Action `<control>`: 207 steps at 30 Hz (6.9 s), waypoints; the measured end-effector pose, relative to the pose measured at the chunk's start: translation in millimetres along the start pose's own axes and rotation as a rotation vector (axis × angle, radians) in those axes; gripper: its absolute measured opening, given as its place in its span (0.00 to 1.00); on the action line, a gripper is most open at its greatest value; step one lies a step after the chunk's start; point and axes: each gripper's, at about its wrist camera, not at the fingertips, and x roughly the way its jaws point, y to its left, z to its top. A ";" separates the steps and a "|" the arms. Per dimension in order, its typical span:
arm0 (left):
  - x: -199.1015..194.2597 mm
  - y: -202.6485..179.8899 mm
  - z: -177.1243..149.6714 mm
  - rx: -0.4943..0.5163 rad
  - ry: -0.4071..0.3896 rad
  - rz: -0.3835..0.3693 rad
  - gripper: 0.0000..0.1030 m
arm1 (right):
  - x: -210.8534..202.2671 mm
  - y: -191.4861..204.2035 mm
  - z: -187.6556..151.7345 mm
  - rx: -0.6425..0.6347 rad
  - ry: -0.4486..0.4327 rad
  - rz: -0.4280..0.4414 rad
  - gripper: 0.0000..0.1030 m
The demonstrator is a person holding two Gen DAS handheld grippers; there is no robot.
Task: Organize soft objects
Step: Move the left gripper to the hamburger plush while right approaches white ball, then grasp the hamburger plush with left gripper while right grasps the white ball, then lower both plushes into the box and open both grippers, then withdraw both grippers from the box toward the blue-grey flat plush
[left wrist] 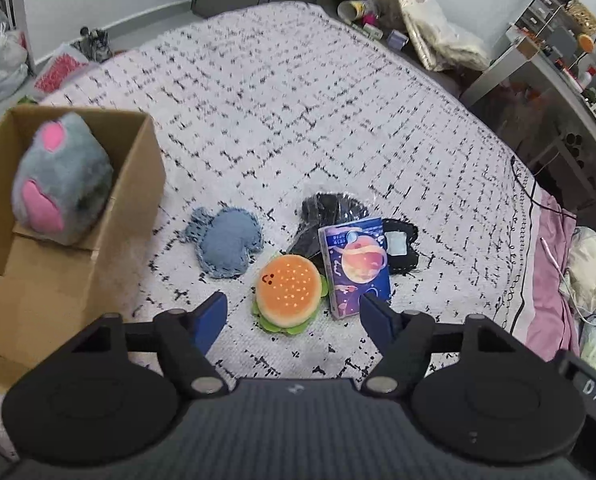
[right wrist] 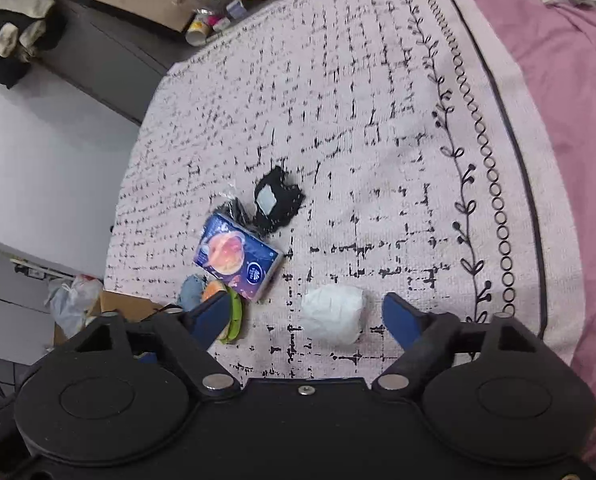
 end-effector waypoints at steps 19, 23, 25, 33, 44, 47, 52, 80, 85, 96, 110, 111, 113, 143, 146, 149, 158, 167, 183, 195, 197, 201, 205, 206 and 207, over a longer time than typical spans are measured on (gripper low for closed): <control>62.5 2.9 3.6 -0.032 0.087 0.018 0.65 | 51.8 0.5 -5.5 -0.003 0.080 -0.105 0.69; 61.8 0.5 2.0 -0.028 0.110 0.007 0.37 | 53.7 0.1 -9.0 -0.015 0.076 -0.119 0.43; 54.6 0.8 0.8 -0.033 0.097 0.023 0.34 | 48.0 2.3 -10.1 -0.036 0.036 -0.132 0.43; 9.6 4.4 -0.7 -0.027 0.031 0.011 0.33 | 21.0 6.5 -13.0 -0.044 -0.031 -0.084 0.43; -50.5 20.2 1.1 -0.039 -0.032 -0.018 0.33 | -13.6 29.5 -25.8 -0.136 -0.107 -0.005 0.43; -65.4 22.9 1.5 -0.027 -0.053 -0.031 0.33 | -23.8 38.5 -30.3 -0.183 -0.145 0.008 0.43; -85.8 30.7 0.9 -0.012 -0.081 -0.039 0.33 | -35.4 53.1 -36.1 -0.243 -0.196 0.046 0.43; -147.3 141.5 17.2 -0.095 -0.175 0.000 0.33 | -47.9 143.1 -89.3 -0.423 -0.300 0.180 0.43; -141.3 163.3 21.0 -0.126 -0.166 0.001 0.33 | -41.0 160.4 -98.5 -0.456 -0.303 0.197 0.43; -117.9 208.3 33.0 -0.187 -0.139 0.003 0.34 | -14.8 199.3 -114.0 -0.510 -0.293 0.205 0.43; -74.0 228.1 51.3 -0.198 -0.046 -0.007 0.48 | 30.3 222.8 -116.2 -0.506 -0.239 0.162 0.43; -73.3 230.0 52.4 -0.201 -0.044 -0.009 0.50 | 32.9 224.9 -116.1 -0.508 -0.236 0.162 0.43; -73.7 230.1 55.3 -0.195 -0.045 -0.003 0.56 | 37.7 229.4 -116.2 -0.511 -0.235 0.160 0.43; -112.6 203.4 43.2 -0.179 -0.128 0.040 0.99 | -2.2 218.0 -99.1 -0.492 -0.134 0.078 0.94; -117.5 197.7 38.9 -0.169 -0.145 0.046 0.99 | -13.4 214.3 -95.1 -0.500 -0.132 0.071 0.96; -125.6 189.8 35.5 -0.162 -0.182 0.042 0.99 | -24.1 208.9 -89.6 -0.495 -0.153 0.071 0.98; -139.7 162.1 28.3 -0.123 -0.224 0.002 1.00 | -50.3 202.3 -67.8 -0.587 -0.149 0.080 1.00; -149.7 130.8 23.7 -0.095 -0.247 0.002 0.99 | -70.6 190.0 -38.8 -0.595 -0.188 0.108 1.00; -136.5 66.3 20.2 0.020 -0.239 0.042 0.99 | -64.9 145.9 3.8 -0.571 -0.166 0.153 1.00; -87.9 20.1 14.6 0.071 -0.169 0.105 0.99 | -43.3 81.4 26.3 -0.391 -0.075 0.236 1.00; -80.6 13.2 14.0 0.093 -0.162 0.100 0.99 | -39.4 75.6 28.6 -0.387 -0.079 0.229 1.00; -62.1 5.8 16.1 0.067 -0.134 0.097 0.99 | -28.1 61.6 40.0 -0.346 -0.068 0.212 1.00; -42.9 -3.2 18.4 0.057 -0.126 0.106 0.99 | -16.8 47.7 50.9 -0.289 -0.053 0.203 1.00; -37.8 -5.5 18.2 0.055 -0.123 0.106 0.99 | -14.0 45.2 53.1 -0.284 -0.055 0.194 1.00; -33.3 -7.1 18.6 0.053 -0.121 0.104 0.99 | -11.2 43.0 55.0 -0.279 -0.055 0.188 1.00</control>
